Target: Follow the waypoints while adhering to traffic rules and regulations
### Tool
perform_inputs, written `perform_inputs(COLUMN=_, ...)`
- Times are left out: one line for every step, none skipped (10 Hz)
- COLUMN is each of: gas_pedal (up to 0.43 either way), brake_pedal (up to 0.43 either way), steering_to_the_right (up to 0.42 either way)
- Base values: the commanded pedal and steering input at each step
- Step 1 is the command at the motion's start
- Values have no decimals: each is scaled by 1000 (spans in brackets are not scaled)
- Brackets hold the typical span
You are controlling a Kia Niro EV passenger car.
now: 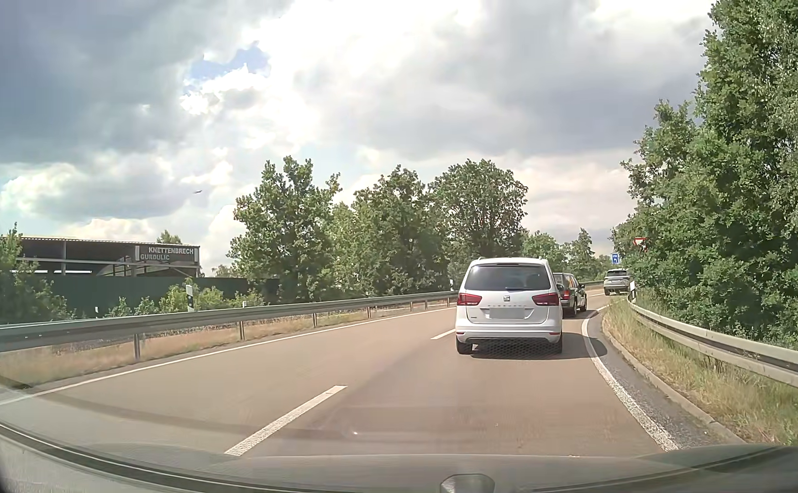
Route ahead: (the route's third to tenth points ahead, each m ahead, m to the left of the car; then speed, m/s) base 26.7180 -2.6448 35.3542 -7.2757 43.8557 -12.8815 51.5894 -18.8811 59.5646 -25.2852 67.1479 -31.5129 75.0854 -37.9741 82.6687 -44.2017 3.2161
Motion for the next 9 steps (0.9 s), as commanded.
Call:
perform_inputs(gas_pedal=209, brake_pedal=37, steering_to_the_right=76)
perform_inputs(gas_pedal=228, brake_pedal=37, steering_to_the_right=75)
perform_inputs(gas_pedal=240, brake_pedal=37, steering_to_the_right=75)
perform_inputs(gas_pedal=248, brake_pedal=37, steering_to_the_right=75)
perform_inputs(gas_pedal=260, brake_pedal=37, steering_to_the_right=75)
perform_inputs(gas_pedal=260, brake_pedal=37, steering_to_the_right=75)
perform_inputs(gas_pedal=260, brake_pedal=37, steering_to_the_right=74)
perform_inputs(gas_pedal=260, brake_pedal=37, steering_to_the_right=72)
perform_inputs(gas_pedal=260, brake_pedal=37, steering_to_the_right=71)
